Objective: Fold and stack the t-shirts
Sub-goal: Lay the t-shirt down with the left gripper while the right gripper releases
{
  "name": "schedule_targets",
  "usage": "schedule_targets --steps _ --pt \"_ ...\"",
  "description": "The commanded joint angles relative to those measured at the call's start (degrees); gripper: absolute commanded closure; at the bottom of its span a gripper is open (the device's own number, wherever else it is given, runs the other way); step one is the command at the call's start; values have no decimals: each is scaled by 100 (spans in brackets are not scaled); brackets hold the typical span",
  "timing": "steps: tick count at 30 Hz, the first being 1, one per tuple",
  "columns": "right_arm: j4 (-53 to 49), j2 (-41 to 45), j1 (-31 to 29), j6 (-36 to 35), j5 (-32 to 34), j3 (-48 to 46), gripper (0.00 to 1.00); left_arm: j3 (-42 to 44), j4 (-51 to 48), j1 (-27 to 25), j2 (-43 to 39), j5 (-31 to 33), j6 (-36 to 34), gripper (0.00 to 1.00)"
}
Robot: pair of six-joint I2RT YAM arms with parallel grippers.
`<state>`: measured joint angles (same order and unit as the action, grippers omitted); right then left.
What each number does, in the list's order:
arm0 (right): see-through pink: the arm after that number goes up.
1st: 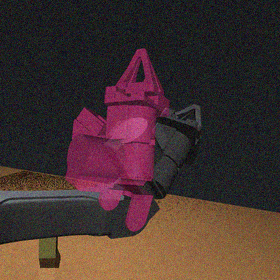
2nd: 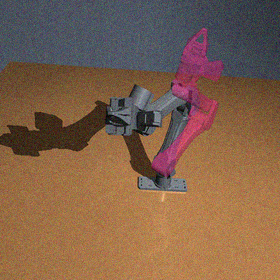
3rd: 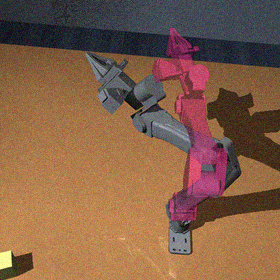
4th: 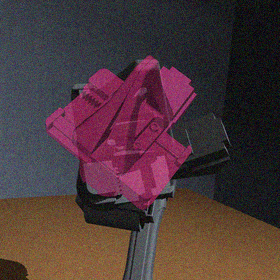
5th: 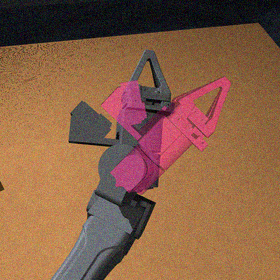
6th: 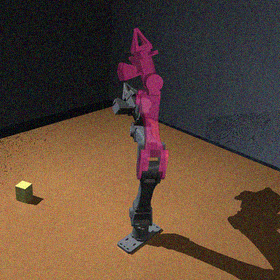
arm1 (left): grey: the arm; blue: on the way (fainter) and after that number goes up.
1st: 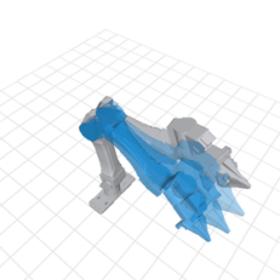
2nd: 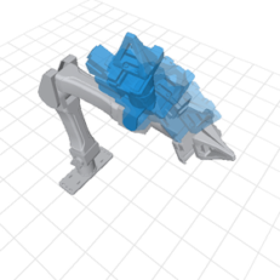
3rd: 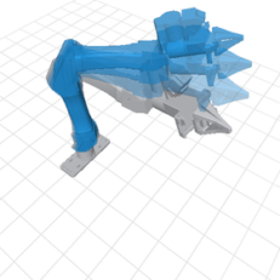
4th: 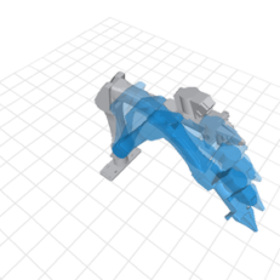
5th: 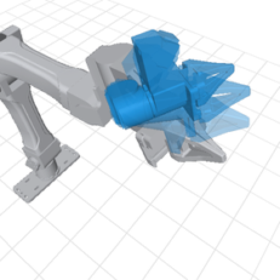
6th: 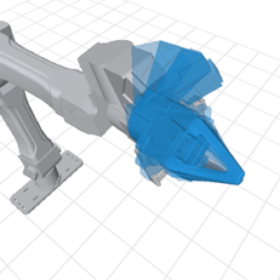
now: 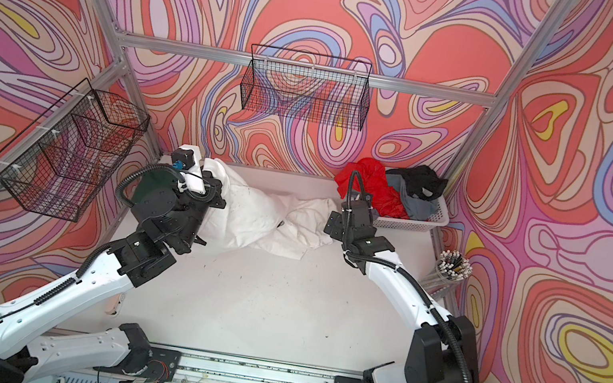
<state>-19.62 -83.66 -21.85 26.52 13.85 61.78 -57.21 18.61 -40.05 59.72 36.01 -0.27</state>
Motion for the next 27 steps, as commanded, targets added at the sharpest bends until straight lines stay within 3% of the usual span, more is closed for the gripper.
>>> schedule_targets --steps 1,10,14,20,27 --pt "175 -183 -47 240 -550 -157 2 34 418 -4 -284 614 -552 100" --pt "503 -778 -701 412 -847 -293 4 85 256 -3 -66 604 -401 100" --pt "812 -1004 -1128 459 -1171 -335 19 130 238 -3 -54 618 -340 100" --pt "1120 -1456 -1770 432 -1550 -154 58 152 114 -3 -23 572 -235 100" --pt "1595 -1981 -1954 661 -2087 -12 63 182 81 -3 -40 584 -204 100"
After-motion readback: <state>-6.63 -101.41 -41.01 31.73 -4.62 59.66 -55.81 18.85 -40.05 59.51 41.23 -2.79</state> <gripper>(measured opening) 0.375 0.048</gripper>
